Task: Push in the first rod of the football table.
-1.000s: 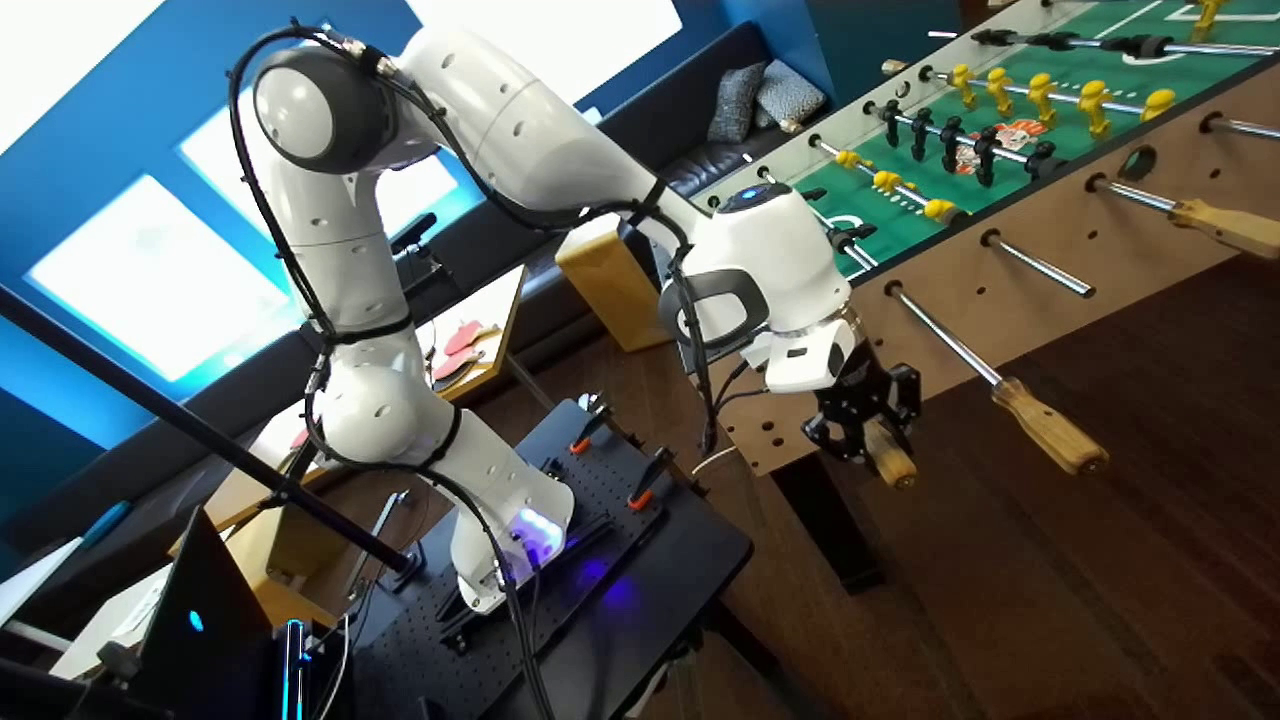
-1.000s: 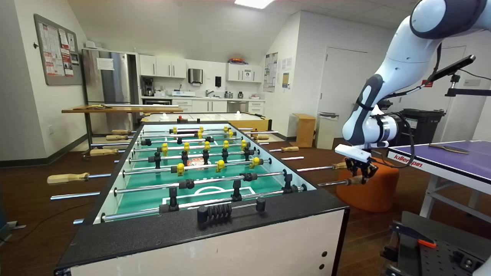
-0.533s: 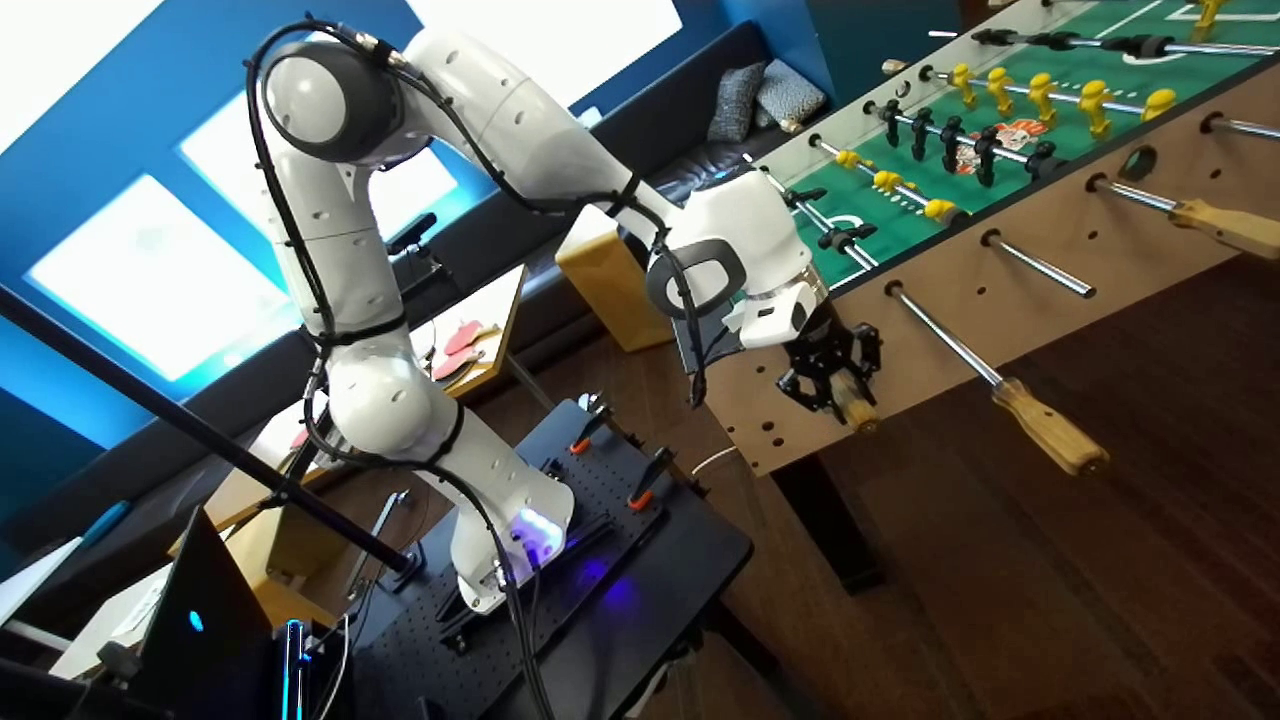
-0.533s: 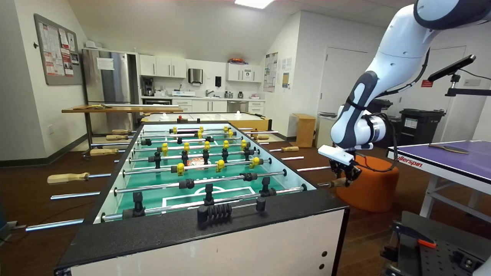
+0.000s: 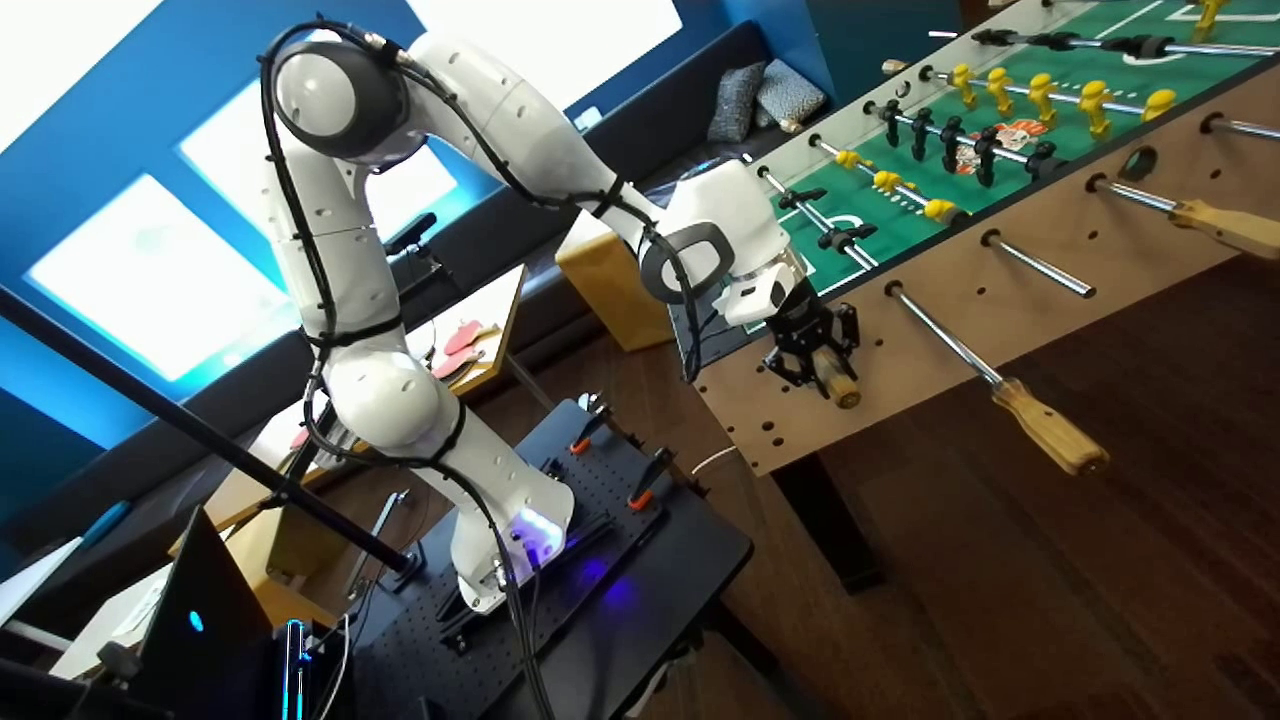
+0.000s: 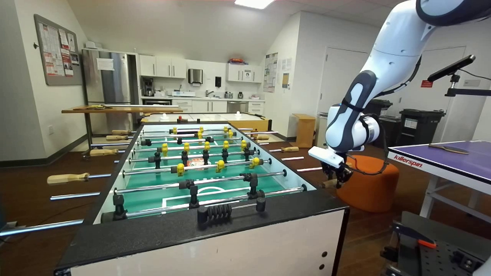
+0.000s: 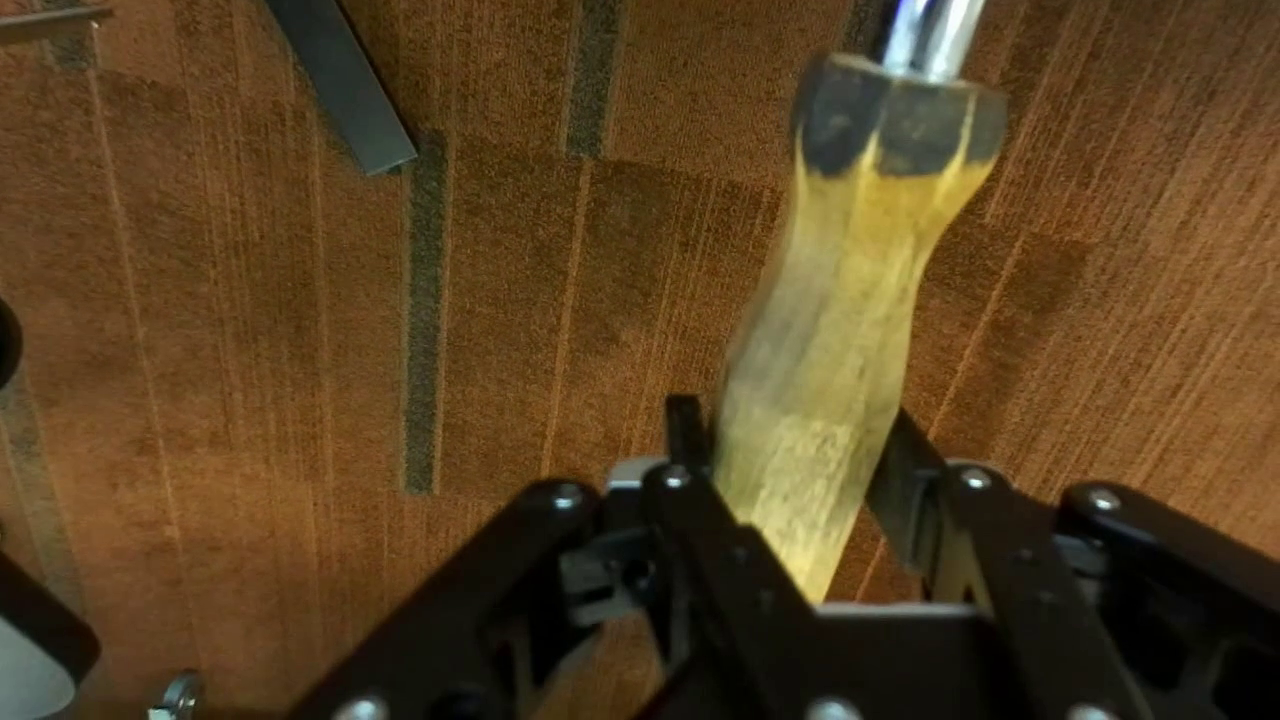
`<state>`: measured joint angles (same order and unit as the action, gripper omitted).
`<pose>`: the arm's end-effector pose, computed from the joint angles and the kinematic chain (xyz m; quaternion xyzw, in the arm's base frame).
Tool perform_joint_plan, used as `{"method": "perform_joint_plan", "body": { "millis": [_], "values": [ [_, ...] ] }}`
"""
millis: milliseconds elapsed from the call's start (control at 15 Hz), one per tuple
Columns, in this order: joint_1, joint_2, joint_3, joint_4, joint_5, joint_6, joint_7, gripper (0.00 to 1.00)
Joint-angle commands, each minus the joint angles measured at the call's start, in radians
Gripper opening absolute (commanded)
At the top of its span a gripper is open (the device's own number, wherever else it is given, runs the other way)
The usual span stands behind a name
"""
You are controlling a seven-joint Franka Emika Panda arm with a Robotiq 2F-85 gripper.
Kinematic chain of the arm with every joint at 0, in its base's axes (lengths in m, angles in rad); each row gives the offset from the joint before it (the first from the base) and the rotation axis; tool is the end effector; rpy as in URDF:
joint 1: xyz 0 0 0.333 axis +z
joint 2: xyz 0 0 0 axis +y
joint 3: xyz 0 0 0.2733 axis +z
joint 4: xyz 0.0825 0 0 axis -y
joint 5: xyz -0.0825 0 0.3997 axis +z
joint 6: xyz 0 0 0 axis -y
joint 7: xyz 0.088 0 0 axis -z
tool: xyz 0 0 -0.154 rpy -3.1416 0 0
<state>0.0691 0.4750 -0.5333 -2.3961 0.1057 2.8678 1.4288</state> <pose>0.4195 -0.2615 0.0576 0.5631 -0.8195 0.0781 0.0725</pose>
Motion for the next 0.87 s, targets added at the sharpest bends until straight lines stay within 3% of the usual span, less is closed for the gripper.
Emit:
{"method": "perform_joint_plan", "body": {
  "millis": [0, 133, 333, 667, 800],
  "values": [
    [0.051, -0.072, -0.025, -0.048, -0.062, 0.024, 0.018, 0.67],
    [0.090, -0.091, -0.080, -0.063, -0.125, 0.006, 0.030, 0.75],
    [0.195, -0.165, -0.221, -0.116, -0.257, 0.002, 0.040, 0.99],
    [0.386, -0.307, -0.515, -0.171, -0.592, -0.048, 0.008, 1.00],
    [0.434, -0.357, -0.596, -0.175, -0.712, -0.059, 0.014, 1.00]
  ]
}}
